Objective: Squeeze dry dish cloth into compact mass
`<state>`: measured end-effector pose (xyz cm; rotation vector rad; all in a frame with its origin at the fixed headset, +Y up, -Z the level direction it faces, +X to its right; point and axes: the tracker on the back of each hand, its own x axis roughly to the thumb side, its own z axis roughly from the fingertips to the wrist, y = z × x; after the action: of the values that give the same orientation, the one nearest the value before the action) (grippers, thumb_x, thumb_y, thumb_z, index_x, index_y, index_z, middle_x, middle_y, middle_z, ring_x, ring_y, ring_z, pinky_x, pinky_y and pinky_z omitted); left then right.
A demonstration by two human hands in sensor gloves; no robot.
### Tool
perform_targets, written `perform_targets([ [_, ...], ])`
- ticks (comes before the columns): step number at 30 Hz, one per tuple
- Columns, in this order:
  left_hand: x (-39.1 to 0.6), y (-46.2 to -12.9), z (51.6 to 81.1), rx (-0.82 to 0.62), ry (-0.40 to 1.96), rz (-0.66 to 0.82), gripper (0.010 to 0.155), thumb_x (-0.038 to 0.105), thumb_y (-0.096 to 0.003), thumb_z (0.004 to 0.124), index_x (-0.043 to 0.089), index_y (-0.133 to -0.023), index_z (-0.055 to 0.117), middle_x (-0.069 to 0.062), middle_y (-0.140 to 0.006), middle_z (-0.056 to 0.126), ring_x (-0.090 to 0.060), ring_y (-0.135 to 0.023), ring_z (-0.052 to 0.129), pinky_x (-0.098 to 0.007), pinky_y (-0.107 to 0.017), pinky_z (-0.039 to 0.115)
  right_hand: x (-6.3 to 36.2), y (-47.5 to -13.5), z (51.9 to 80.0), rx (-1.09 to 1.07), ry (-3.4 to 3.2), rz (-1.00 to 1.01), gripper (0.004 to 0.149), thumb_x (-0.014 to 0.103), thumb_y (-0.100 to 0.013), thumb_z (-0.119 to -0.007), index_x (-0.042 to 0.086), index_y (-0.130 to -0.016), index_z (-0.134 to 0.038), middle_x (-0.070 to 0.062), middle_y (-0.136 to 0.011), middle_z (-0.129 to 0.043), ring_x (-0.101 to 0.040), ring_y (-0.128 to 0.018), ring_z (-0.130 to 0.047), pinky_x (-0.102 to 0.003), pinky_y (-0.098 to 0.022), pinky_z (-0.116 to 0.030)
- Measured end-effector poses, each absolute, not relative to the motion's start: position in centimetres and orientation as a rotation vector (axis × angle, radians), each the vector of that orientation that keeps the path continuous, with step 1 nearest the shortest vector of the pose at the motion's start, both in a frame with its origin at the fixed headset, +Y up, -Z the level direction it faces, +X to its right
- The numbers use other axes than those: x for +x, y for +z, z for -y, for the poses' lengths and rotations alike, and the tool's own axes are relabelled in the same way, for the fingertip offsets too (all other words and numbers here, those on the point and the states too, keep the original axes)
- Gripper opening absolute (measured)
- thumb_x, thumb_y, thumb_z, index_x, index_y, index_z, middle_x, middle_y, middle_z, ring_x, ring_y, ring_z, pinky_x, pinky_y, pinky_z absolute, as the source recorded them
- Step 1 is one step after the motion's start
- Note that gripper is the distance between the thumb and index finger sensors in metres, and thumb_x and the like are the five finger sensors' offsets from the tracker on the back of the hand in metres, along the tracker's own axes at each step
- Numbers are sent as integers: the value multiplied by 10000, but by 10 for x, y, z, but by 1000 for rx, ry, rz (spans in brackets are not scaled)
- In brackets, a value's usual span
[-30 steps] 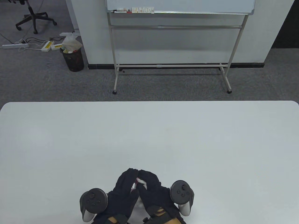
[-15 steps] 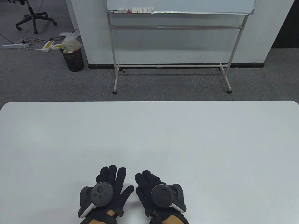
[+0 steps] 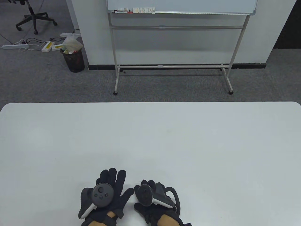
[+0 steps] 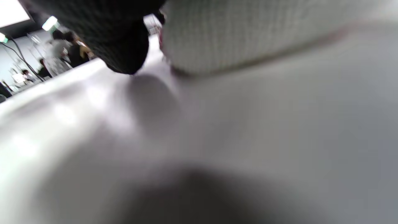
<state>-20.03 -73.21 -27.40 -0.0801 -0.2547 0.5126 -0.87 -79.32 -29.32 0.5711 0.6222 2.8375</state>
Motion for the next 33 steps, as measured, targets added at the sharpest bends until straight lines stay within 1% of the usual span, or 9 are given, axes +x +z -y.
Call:
perform_targets([
  [5,-197,-274,732,-80,520,263,762,664,-533,582,249,-1101,287,-161,-1151,137,-487,-1003,58,-676,-676,180,-11,-292,798,563,2859,-681,818,666,-470,-633,363,-1046,-137,41,-1093,32,-268,-1072,34,-633,-724,-50],
  [10,-195,-272,731,-79,516,278,766,666,-531,582,253,-1100,280,-159,-1151,132,-485,-1003,54,-676,-677,179,-11,-291,798,569,2849,-679,833,670,-465,-646,369,-1041,-124,43,-1091,39,-271,-1070,39,-634,-722,-43],
  [12,-195,-272,731,-69,515,281,768,666,-531,583,270,-1096,244,-156,-1149,119,-481,-1003,46,-676,-678,178,-10,-291,795,603,2827,-638,888,662,-457,-693,379,-1011,-58,28,-1098,24,-295,-1075,17,-653,-720,-52],
  [14,-197,-272,731,-63,516,279,769,665,-531,584,271,-1096,240,-156,-1149,118,-481,-1002,46,-676,-677,178,-8,-290,791,633,2808,-576,919,656,-437,-742,366,-1016,-90,11,-1100,-4,-311,-1077,-21,-654,-710,-52],
  [18,-201,-274,733,-71,520,258,769,666,-532,581,270,-1096,239,-156,-1148,114,-481,-1002,44,-676,-678,177,-4,-289,776,622,2739,-494,939,668,-421,-764,338,-1029,-129,-14,-1097,-18,-328,-1071,-41,-652,-695,-47],
  [22,-206,-275,734,-65,524,248,767,664,-533,582,266,-1096,247,-160,-1148,124,-484,-1002,52,-677,-679,183,5,-286,752,594,2645,-312,922,652,-431,-769,314,-1044,-168,-24,-1102,-35,-332,-1070,-50,-645,-691,-39],
  [25,-207,-275,734,-59,531,245,768,664,-531,583,262,-1097,253,-165,-1149,134,-488,-1003,64,-677,-677,181,19,-284,731,586,2573,-98,867,630,-445,-765,297,-1059,-251,-32,-1119,-123,-337,-1081,-125,-641,-699,-80],
  [29,-207,-276,734,-57,531,245,768,665,-532,581,263,-1097,252,-164,-1149,133,-488,-1003,61,-677,-677,178,48,-282,708,464,2447,117,836,603,-451,-782,272,-1064,-320,-48,-1128,-187,-353,-1084,-199,-649,-718,-155],
  [33,-206,-274,734,-71,545,235,768,666,-532,579,264,-1097,248,-164,-1149,131,-488,-1002,59,-676,-677,176,80,-286,698,312,2392,214,819,586,-456,-792,254,-1065,-356,-59,-1129,-222,-363,-1082,-229,-655,-721,-187],
])
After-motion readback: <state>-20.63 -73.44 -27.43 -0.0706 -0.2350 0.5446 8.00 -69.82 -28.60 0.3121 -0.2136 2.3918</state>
